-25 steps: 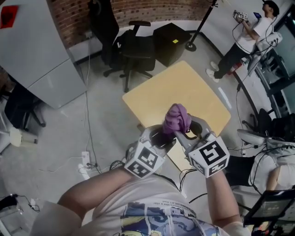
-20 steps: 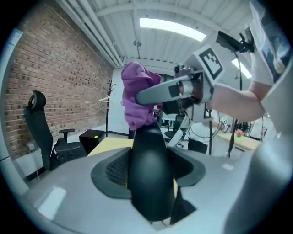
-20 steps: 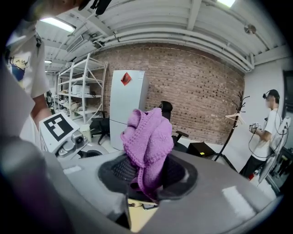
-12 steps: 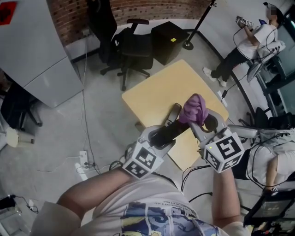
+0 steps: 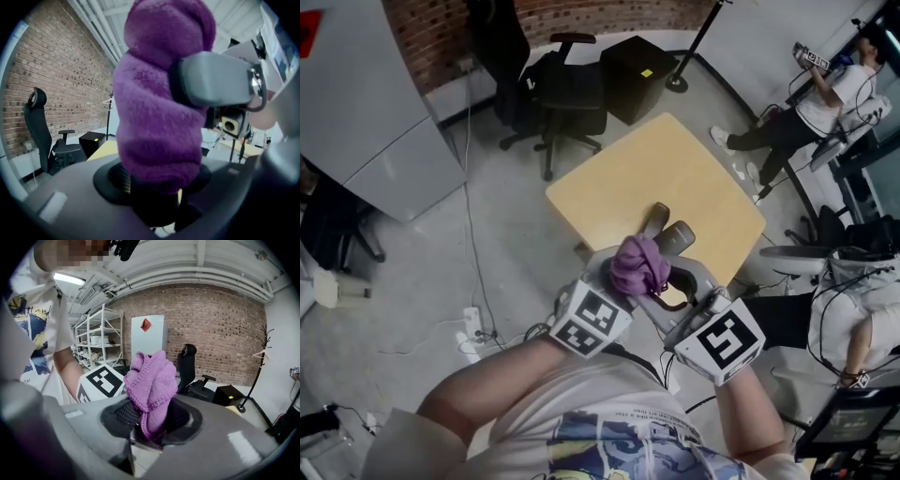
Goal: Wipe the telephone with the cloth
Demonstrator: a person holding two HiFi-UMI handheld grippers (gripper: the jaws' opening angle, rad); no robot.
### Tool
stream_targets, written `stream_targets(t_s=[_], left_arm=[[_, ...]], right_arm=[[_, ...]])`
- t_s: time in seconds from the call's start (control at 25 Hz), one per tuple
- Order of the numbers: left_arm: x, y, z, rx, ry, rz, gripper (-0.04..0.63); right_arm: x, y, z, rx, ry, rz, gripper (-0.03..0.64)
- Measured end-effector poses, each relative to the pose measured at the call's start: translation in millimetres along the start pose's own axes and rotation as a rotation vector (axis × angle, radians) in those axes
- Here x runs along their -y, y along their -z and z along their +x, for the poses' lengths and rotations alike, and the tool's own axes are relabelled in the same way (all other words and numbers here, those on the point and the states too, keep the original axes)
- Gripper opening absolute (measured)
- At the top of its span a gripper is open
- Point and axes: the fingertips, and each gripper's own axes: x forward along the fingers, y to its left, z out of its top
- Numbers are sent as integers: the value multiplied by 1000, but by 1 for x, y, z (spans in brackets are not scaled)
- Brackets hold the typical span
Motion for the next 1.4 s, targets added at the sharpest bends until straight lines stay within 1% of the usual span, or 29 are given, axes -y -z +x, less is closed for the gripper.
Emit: stream_targets(t_s=[0.12,0.28,0.44,0.56,0.76,0.96,1.04,1.08,1.16,1.28,1.32,1.4], left_arm=[[-4,-3,-1,8,5,4,255],[-3,-4,-8,15,21,-1,254],[-2,-1,-4,9,33,-11,253],[-1,-3,-3,5,46,-26,253],[0,-13,6,5,45,-71,253],[-4,-5,4,20,55,-123,253],[-3,-5,7,24,68,-177,253],[-2,-4,10,27,78,-217,253],[-1,-5,14,38,104,-322,253],[-2,-12,21,89,149,-508,253],[-3,-15,22,105,162,-558,253],[-6,-19,22,124,182,-629,253]], right_arm=[[5,13,2,-16,16,46,123],[28,22,-11,-30,111,72,123],[61,36,-30,-20,207,95,123],[84,36,-45,-9,271,114,123],[124,37,-71,4,333,135,123],[139,47,-82,37,406,152,123],[148,48,-92,66,431,170,123],[153,49,-97,82,439,183,123],[161,52,-105,111,447,203,123],[169,55,-114,141,446,223,123],[171,56,-114,153,441,235,123],[172,58,-111,185,428,267,123]])
